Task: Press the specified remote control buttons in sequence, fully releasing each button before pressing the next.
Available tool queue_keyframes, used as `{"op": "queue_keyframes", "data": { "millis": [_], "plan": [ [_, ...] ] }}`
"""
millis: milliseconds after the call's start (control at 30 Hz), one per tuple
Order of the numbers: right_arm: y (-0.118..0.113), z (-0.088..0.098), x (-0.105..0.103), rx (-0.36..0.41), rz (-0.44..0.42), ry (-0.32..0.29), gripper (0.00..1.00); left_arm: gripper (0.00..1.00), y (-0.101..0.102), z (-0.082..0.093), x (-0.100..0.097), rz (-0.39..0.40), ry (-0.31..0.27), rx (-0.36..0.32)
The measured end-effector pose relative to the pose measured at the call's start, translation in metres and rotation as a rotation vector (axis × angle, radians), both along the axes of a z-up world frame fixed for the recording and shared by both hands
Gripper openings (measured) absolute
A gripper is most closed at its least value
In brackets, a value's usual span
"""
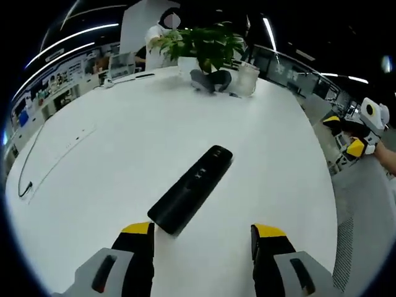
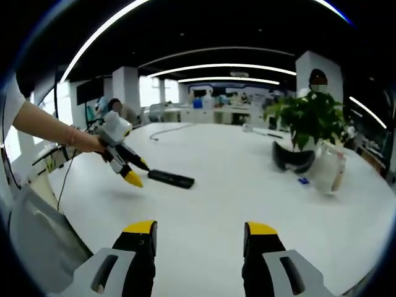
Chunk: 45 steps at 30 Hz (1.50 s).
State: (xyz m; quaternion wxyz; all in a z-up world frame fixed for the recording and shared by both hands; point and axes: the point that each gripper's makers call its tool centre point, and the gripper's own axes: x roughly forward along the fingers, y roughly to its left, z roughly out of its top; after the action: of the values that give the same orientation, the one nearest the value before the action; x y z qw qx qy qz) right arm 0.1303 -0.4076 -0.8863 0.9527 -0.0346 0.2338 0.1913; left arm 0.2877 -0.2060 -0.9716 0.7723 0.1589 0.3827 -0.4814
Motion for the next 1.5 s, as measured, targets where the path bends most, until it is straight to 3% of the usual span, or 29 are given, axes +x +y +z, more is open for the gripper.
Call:
{"op": "queue_keyframes", "data": {
  "millis": [333, 533, 567, 667, 767, 1033, 1067, 1233, 1500],
  "plan": [
    [0.000, -0.003, 0.001, -0.010, 0.002, 0.013, 0.53, 0.66, -0.006, -0.008, 0.022, -0.106, -0.047, 0.100],
    [-0.001, -0.005, 0.001, -0.017, 0.002, 0.021, 0.53, 0.65, -0.011, -0.020, 0.026, -0.146, -0.031, 0.134],
    [-0.001, -0.005, 0.001, -0.016, 0.001, 0.022, 0.53, 0.64, -0.014, -0.018, 0.031, -0.163, -0.061, 0.130],
    [-0.001, -0.005, 0.001, -0.015, 0.000, 0.025, 0.52, 0.63, -0.017, -0.017, 0.034, -0.143, -0.043, 0.129],
    [0.000, -0.006, 0.001, -0.020, 0.008, 0.029, 0.52, 0.58, -0.019, -0.017, 0.033, -0.174, -0.060, 0.143],
    [0.001, -0.008, 0.000, -0.026, 0.019, 0.035, 0.50, 0.27, -0.025, -0.015, 0.021, -0.240, -0.073, 0.153],
    [0.001, -0.008, 0.000, -0.026, 0.019, 0.035, 0.50, 0.26, -0.024, -0.014, 0.023, -0.245, -0.093, 0.155],
    [0.001, -0.008, 0.000, -0.025, 0.018, 0.033, 0.49, 0.25, -0.023, -0.014, 0.023, -0.244, -0.081, 0.144],
    [0.001, -0.007, 0.000, -0.024, 0.017, 0.030, 0.48, 0.23, -0.023, -0.015, 0.008, -0.302, -0.070, 0.169]
  ]
}}
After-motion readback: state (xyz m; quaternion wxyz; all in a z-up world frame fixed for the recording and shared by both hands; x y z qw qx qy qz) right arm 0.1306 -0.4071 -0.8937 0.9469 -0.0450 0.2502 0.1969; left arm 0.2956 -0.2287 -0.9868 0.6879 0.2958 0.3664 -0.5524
